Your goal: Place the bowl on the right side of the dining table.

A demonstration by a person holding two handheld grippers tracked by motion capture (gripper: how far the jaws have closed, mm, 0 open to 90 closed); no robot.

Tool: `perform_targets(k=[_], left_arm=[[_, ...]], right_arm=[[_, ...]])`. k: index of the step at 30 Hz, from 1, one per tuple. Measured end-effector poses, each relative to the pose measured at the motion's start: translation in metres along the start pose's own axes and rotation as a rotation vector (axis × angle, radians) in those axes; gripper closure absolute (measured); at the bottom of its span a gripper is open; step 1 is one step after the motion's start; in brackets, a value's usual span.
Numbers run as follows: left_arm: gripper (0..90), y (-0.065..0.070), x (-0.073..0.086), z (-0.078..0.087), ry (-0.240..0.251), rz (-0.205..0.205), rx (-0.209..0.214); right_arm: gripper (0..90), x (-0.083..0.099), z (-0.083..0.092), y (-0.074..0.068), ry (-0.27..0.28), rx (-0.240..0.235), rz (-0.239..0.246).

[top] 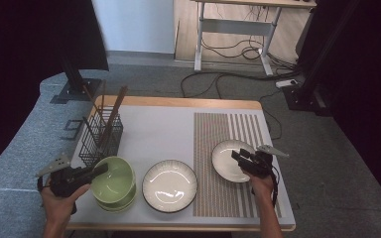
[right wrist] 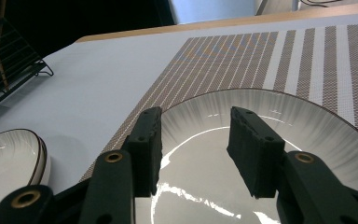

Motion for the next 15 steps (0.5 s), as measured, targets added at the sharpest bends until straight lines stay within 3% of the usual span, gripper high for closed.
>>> perform_targets(k=[5, 8, 15], left_arm=[[81.6, 0.001, -0.001, 0.000, 0.006, 0.000, 0.003], [81.7, 0.001, -0.001, -0.001, 0.009, 0.003, 0.001], [81.7, 0.002, -0.002, -0.004, 0.019, 0.006, -0.010]], right_arm=[[54.5, 0.001, -0.001, -0.002, -0.005, -0.007, 0.005], [54.4, -0.006, 0.002, -0.014, 0.028, -0.073, -0.008], [53.7, -0.010, 0.002, -0.033, 0.026, -0.082, 0.050]])
Point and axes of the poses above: each handheld gripper's, and its own axes: z roughly backward along the jaws, x roughly out of its underside, y roughly to its right, the point moved 10 cm from there along -z, roughly forward along the jaws, and after that the axes turned 9 degrees about -y, right-handed, at the moved point
